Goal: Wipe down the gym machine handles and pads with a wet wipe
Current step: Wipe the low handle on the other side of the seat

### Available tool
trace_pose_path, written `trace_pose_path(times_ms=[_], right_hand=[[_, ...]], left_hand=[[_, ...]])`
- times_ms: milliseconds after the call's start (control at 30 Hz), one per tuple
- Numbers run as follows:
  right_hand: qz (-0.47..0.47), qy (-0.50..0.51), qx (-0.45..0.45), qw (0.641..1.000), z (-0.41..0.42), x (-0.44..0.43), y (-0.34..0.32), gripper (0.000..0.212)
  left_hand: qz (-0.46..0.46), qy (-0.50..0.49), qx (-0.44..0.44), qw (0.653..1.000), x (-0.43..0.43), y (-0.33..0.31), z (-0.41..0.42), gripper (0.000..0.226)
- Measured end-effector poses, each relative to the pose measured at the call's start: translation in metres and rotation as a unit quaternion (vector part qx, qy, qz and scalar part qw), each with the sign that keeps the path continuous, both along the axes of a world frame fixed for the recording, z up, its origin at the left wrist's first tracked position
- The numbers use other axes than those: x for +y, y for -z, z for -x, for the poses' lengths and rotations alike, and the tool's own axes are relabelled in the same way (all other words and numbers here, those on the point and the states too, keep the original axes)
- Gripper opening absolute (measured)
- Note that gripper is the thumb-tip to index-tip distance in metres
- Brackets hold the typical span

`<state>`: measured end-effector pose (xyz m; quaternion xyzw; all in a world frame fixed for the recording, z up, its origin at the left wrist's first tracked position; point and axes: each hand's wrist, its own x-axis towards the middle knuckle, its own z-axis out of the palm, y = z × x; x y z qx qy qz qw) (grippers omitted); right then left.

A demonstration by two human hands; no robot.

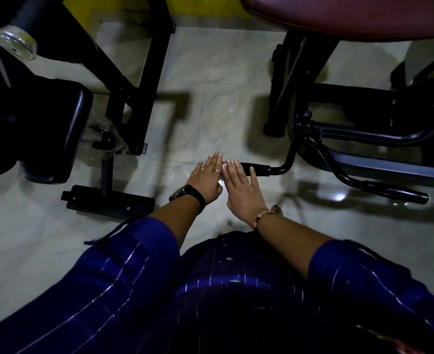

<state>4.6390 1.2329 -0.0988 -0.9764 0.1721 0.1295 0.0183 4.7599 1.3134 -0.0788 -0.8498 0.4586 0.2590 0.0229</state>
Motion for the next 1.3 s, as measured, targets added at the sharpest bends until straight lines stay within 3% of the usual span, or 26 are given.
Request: trace_pose_path(times_ms=[133,267,367,433,533,600,733,933,1033,1133,1200,1300], right_hand=[[-0.058,-0.007,0.012,0.998,-0.029,-0.02,-0.014,0.071],[-0.097,0.062,0.024,0.993,-0.021,-0.045,-0.014,0.073],[-0.063,0.071,0.018,0.995,0.006,-0.05,-0.006,0.081],[-0.039,0.054,0.003,0.998,0.023,-0.043,-0.001,0.087],[-0.033,0.029,-0.001,0.999,0.028,-0.027,0.001,0.093],[-0.04,0.006,-0.003,0.999,0.018,-0.017,0.0,0.091],[-0.082,-0.017,-0.003,0.996,-0.02,-0.009,-0.015,0.081],[-0.142,0.055,0.049,0.987,-0.058,-0.046,-0.027,0.051],[-0.129,0.092,0.019,0.987,-0.036,-0.064,-0.02,0.053],[-0.087,0.091,-0.032,0.992,0.0,-0.065,-0.008,0.063],[-0.05,0.078,-0.048,0.995,0.019,-0.053,0.0,0.077],[-0.021,0.06,-0.036,0.997,0.023,-0.032,0.003,0.088]], left_hand=[[0.085,-0.183,0.181,0.962,-0.005,-0.007,-0.001,0.072],[0.095,-0.232,0.217,0.943,-0.007,-0.002,0.001,0.075],[0.114,-0.264,0.241,0.927,-0.006,0.004,0.0,0.073],[0.148,-0.306,0.276,0.899,-0.006,0.004,0.002,0.068],[0.206,-0.391,0.341,0.829,-0.01,-0.001,0.004,0.058],[0.219,-0.416,0.353,0.809,-0.011,-0.003,0.004,0.052],[0.196,-0.374,0.339,0.841,-0.006,-0.005,0.005,0.054],[0.141,-0.3,0.287,0.899,-0.004,-0.004,0.004,0.056],[0.126,-0.235,0.238,0.934,-0.002,-0.003,0.003,0.057],[0.097,-0.047,0.075,0.991,-0.002,0.001,0.002,0.062],[0.053,0.048,-0.016,0.997,-0.002,0.005,0.002,0.069],[0.011,0.06,-0.061,0.996,0.0,0.007,0.003,0.075]])
